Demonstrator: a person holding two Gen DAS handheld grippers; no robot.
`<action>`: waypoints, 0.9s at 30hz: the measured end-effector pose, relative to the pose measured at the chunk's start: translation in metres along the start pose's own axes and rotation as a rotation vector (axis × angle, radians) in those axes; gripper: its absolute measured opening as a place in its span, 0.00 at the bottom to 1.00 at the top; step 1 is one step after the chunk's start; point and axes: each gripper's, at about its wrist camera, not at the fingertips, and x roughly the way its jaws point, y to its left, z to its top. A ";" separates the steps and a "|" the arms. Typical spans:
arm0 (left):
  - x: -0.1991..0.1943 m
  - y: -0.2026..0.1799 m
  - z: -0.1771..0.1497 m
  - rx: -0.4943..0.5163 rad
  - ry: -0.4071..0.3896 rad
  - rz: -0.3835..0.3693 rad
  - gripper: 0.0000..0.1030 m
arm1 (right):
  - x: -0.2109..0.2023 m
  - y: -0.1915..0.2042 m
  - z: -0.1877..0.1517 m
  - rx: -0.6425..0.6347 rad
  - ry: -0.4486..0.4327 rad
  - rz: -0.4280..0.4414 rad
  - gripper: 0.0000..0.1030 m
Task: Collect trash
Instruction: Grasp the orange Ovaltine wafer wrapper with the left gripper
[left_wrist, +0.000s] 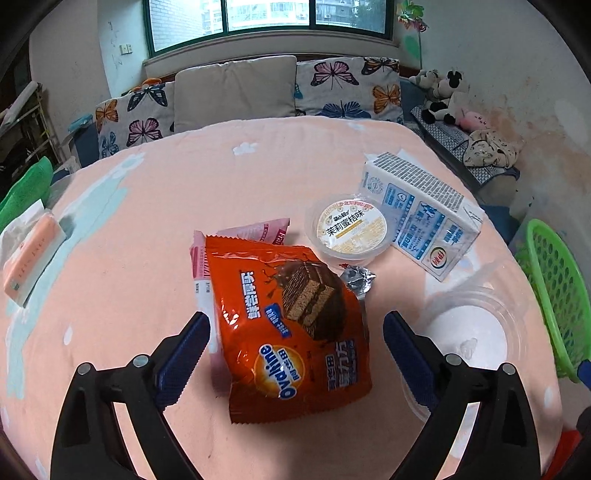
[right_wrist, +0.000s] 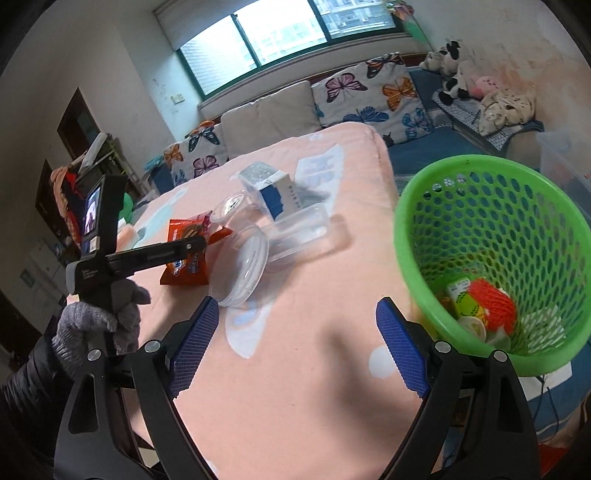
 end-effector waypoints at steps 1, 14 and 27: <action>0.001 0.000 0.001 -0.001 0.000 0.001 0.89 | 0.002 0.001 0.000 -0.002 0.005 0.001 0.84; 0.000 0.003 -0.002 0.021 -0.004 -0.038 0.62 | 0.022 0.024 0.003 -0.068 0.047 0.024 0.84; -0.034 0.022 -0.014 -0.003 -0.054 -0.127 0.25 | 0.051 0.053 0.011 -0.145 0.081 0.024 0.84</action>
